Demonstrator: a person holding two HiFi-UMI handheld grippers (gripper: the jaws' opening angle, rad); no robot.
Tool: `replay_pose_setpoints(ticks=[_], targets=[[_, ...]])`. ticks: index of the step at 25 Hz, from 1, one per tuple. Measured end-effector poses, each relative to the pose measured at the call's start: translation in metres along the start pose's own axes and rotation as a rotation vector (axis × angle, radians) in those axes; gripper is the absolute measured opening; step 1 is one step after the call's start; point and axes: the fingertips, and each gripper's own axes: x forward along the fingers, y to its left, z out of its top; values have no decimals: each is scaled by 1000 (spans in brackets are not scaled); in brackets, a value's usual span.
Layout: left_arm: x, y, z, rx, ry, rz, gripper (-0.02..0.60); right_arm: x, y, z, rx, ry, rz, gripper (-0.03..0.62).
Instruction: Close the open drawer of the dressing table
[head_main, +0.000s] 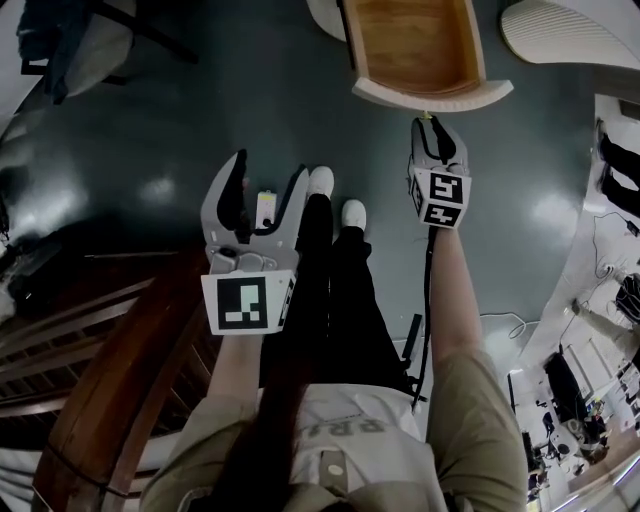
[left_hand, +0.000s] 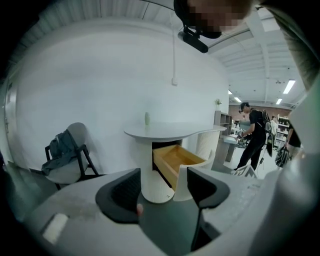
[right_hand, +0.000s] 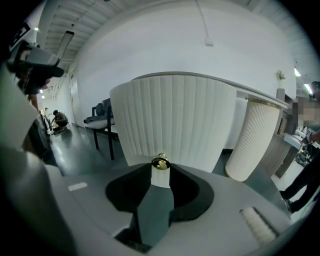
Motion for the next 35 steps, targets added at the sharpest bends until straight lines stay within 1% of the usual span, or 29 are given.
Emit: replay_pose_setpoints(ticks=[14,19,25,29,35], targets=[[-4,6,-15,-20,13,78,304,6,-2,3,4,19,40,109],[0,5,-22,-51,19,106,304,11,-3,5,6,31,52,107],[-2,8,-22,-62,17,128,304,13,-1,7,12,50,63,107],[-3,10,-22,-63,10,125,304,13,0,7,23,68,60,107],[0,20,-25,-63,32,100,304,14,1,8,48,62,37,108]])
